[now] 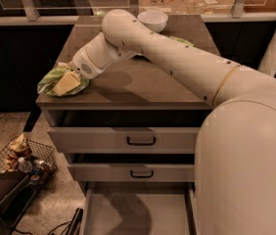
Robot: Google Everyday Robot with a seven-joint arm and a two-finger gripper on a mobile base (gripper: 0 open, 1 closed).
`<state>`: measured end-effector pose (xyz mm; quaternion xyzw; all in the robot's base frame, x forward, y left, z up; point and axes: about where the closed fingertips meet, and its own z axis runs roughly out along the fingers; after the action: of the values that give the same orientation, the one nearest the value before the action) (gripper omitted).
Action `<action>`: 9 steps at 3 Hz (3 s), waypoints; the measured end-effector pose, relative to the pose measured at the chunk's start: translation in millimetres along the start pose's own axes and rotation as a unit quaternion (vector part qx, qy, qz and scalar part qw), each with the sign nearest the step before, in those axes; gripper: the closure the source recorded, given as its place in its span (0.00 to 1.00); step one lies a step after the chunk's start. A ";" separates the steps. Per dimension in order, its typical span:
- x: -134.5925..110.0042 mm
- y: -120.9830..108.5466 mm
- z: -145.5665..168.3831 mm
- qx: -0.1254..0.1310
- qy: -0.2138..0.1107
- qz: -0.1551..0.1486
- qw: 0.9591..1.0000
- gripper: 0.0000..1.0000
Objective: Place green jalapeno chip bag into bottom drawer
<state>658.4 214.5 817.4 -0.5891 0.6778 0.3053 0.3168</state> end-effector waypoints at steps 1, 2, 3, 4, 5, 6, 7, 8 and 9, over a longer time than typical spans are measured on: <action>-3.1 0.2 -2.4 0.000 0.000 0.000 1.000 0.82; -4.9 0.4 -3.6 0.000 0.000 0.000 1.000 1.00; -4.9 0.4 -3.5 0.000 0.000 0.000 1.000 1.00; -9.1 7.5 -10.3 -0.011 -0.012 -0.013 1.000 1.00; -20.0 38.8 -46.3 -0.014 -0.059 -0.050 0.997 1.00; -13.3 70.6 -81.2 -0.004 -0.084 -0.071 0.994 1.00; 6.9 107.3 -112.5 0.017 -0.088 -0.072 0.993 1.00; 54.4 152.7 -131.2 0.029 -0.077 -0.059 0.995 1.00; 112.9 186.1 -141.1 0.040 -0.075 -0.025 0.996 1.00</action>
Offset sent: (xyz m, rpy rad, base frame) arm 0.0000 0.0001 0.0033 0.0000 0.0000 0.0001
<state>452.1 57.3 822.3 -0.5682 0.6485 0.3137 0.3977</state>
